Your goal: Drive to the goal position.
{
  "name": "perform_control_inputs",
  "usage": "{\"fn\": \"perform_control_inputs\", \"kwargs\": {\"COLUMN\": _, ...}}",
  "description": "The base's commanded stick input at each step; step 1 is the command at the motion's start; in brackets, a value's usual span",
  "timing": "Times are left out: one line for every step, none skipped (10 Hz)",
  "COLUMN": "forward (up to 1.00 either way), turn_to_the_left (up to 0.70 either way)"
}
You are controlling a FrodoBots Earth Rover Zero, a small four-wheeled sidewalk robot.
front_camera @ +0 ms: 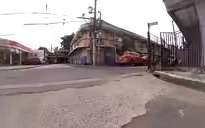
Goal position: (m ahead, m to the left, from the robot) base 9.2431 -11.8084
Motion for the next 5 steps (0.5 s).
{"fn": "perform_control_inputs", "kwargs": {"forward": 0.5, "turn_to_the_left": 0.05}}
{"fn": "perform_control_inputs", "kwargs": {"forward": 0.5, "turn_to_the_left": 0.05}}
{"fn": "perform_control_inputs", "kwargs": {"forward": 0.5, "turn_to_the_left": 0.05}}
{"fn": "perform_control_inputs", "kwargs": {"forward": 0.5, "turn_to_the_left": 0.05}}
{"fn": "perform_control_inputs", "kwargs": {"forward": 0.5, "turn_to_the_left": 0.05}}
